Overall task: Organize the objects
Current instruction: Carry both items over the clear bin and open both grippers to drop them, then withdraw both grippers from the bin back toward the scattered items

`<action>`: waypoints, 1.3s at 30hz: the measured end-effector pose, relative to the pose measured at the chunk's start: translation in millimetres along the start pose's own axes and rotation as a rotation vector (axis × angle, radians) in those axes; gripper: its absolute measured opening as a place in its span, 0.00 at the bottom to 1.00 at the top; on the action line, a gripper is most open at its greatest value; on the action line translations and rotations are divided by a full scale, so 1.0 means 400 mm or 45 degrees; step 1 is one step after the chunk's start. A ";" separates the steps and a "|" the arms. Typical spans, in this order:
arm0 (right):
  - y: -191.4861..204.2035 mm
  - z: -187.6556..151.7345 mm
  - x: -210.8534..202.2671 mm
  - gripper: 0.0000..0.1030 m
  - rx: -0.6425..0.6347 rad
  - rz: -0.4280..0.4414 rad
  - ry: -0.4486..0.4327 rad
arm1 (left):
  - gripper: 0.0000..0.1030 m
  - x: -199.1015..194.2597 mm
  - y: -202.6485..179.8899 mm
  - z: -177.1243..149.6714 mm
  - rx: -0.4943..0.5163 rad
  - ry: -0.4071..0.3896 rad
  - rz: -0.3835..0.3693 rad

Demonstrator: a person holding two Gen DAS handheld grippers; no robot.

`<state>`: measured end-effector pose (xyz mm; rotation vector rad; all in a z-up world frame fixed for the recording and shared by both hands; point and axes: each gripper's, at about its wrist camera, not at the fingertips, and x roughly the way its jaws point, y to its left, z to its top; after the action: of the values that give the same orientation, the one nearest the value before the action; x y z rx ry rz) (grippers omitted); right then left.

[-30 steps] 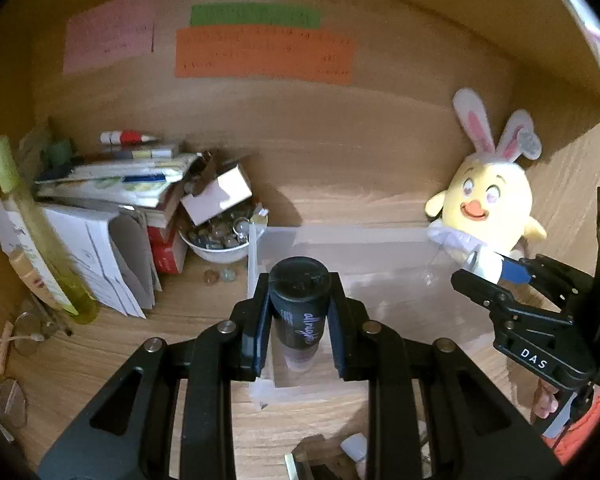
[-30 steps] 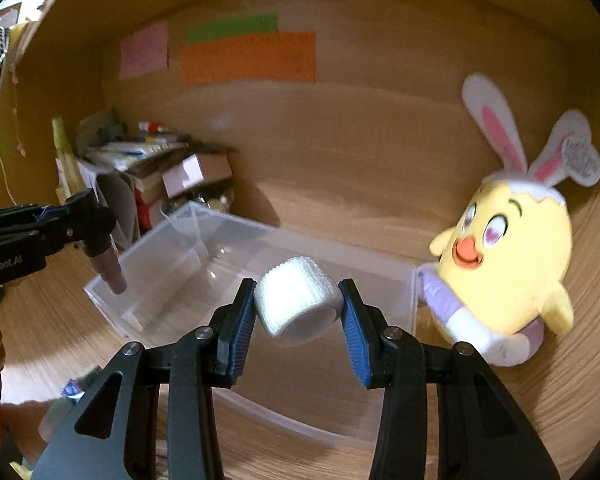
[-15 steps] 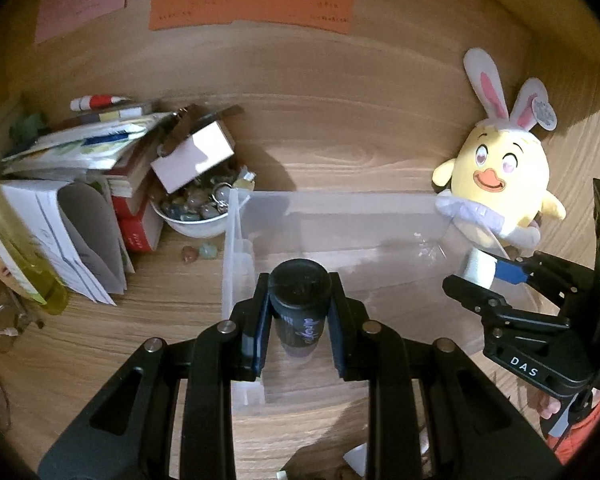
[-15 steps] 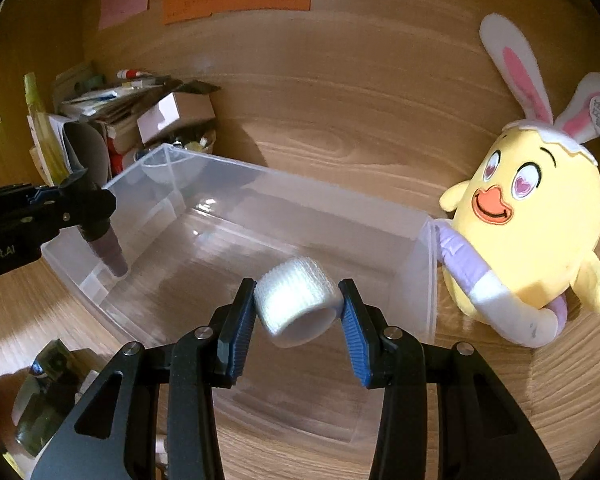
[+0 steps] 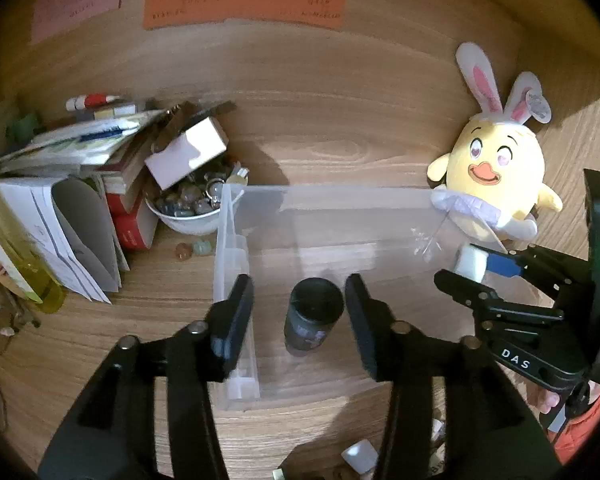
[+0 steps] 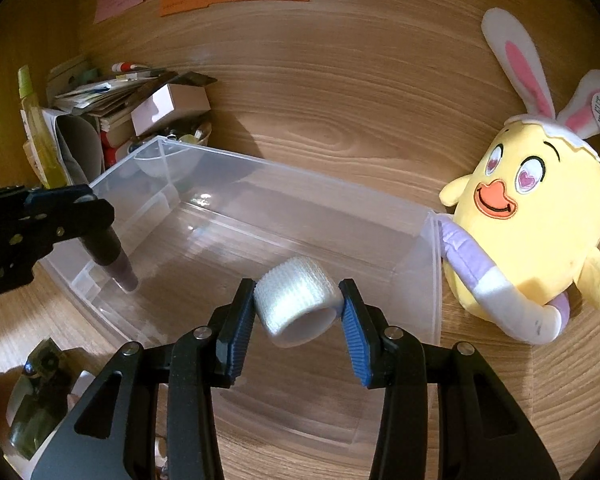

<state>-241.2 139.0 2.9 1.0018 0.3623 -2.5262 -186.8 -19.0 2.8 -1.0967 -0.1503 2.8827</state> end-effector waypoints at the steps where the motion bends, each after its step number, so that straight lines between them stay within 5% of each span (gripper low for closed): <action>1: 0.001 -0.001 0.000 0.42 -0.002 -0.005 -0.001 | 0.49 -0.005 -0.002 0.001 0.007 -0.006 0.004; 6: 0.007 0.000 -0.015 0.57 -0.012 -0.027 -0.037 | 0.61 -0.034 -0.012 0.006 0.036 -0.054 0.024; 22: 0.015 0.013 -0.096 0.77 0.010 -0.010 -0.122 | 0.91 -0.152 -0.024 -0.015 0.080 -0.118 0.095; 39: 0.111 -0.043 -0.232 0.81 -0.074 0.109 -0.187 | 0.94 -0.262 -0.002 -0.120 0.100 -0.092 0.109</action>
<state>-149.4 130.9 51.6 0.7880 0.3405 -2.4791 -76.6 -23.7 36.5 -1.0104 0.0069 2.9772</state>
